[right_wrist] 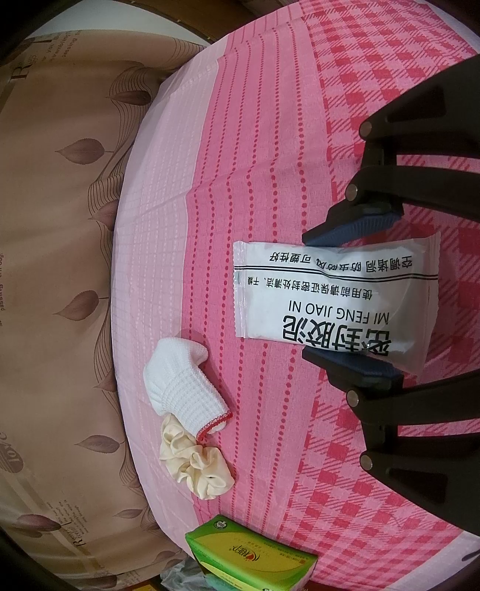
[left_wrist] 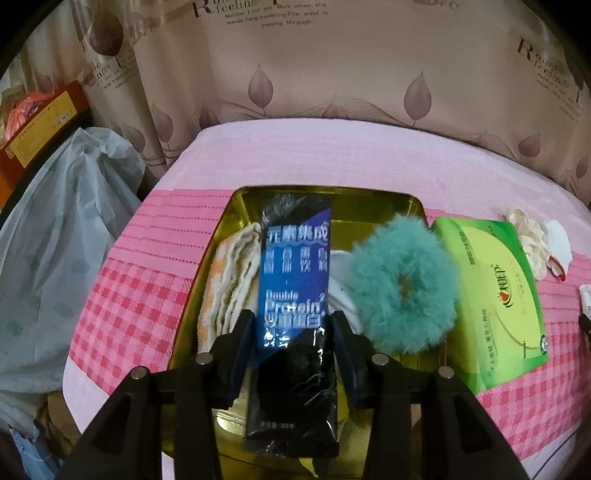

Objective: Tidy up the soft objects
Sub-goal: 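Carry the protein packet into the gold tin and open the left tool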

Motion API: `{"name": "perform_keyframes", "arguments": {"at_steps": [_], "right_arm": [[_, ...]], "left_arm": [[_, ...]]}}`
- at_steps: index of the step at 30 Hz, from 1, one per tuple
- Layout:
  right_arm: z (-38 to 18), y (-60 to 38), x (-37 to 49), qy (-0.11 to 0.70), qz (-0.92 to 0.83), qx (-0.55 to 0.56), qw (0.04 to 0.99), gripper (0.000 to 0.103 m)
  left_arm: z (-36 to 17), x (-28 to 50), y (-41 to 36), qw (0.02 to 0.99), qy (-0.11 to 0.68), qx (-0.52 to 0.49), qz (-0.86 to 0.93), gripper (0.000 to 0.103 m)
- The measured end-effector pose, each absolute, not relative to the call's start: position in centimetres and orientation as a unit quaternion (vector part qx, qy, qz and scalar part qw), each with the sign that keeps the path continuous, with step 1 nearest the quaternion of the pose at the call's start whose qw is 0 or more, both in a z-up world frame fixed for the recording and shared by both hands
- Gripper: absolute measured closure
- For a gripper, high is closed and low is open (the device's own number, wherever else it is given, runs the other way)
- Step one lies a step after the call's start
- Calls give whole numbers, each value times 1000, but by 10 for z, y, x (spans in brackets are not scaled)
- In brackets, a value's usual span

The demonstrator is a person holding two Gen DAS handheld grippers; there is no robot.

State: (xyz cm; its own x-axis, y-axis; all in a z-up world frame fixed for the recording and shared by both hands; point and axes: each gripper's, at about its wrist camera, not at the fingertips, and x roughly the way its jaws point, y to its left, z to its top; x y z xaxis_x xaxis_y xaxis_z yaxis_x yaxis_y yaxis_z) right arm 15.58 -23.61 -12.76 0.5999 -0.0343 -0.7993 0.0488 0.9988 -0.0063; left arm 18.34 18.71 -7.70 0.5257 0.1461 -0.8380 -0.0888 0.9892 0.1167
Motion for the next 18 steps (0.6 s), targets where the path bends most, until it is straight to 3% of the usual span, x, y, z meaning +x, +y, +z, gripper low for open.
{"name": "perform_keyframes", "arguments": {"at_steps": [6,18], "right_arm": [[-128,-237,156,447,-24,7,894,52],[-128,-236,156,447,-24,7,894,52]], "left_arm": [[-65,175,186,883,465,27,62,51],[-53,135,188,896,439,23,60,50]]}}
